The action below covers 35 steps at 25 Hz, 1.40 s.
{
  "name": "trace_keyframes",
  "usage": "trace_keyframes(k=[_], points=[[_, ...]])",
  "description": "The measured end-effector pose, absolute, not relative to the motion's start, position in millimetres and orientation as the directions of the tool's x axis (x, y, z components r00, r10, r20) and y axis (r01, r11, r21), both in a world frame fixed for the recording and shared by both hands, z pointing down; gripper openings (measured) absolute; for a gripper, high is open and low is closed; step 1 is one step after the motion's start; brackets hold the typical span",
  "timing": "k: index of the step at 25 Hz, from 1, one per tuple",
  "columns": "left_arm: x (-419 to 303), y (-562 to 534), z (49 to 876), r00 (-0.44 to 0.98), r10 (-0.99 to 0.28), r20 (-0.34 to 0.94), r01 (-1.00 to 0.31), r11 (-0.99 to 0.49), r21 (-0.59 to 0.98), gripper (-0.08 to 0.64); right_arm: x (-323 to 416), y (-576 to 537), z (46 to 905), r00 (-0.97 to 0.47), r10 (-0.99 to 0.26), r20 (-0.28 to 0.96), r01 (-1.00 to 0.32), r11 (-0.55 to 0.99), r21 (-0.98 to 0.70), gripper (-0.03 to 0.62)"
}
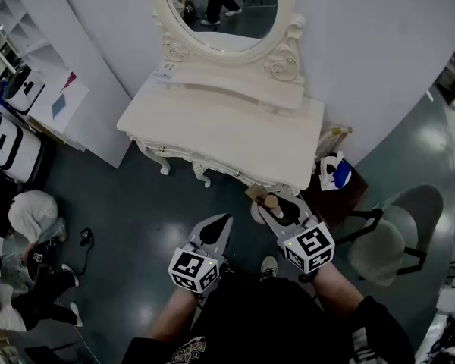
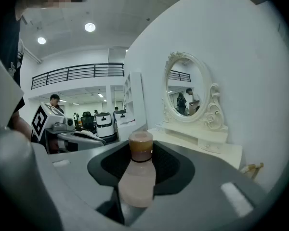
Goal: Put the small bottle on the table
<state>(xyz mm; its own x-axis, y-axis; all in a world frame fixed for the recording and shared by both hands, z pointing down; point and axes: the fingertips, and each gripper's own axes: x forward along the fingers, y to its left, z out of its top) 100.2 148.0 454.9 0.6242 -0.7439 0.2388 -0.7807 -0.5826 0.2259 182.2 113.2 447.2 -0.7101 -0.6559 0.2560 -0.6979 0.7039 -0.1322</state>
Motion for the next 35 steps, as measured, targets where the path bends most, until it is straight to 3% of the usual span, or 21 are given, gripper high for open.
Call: trace_keyframes(k=[35], points=[[67.3,147.7,455.0,0.624,-0.747,0.229,-0.78,-0.576,0.245,0.002,148.5,107.9,441.1,-0.711,-0.664,0.231,-0.701,0.693,-0.167,0.167]])
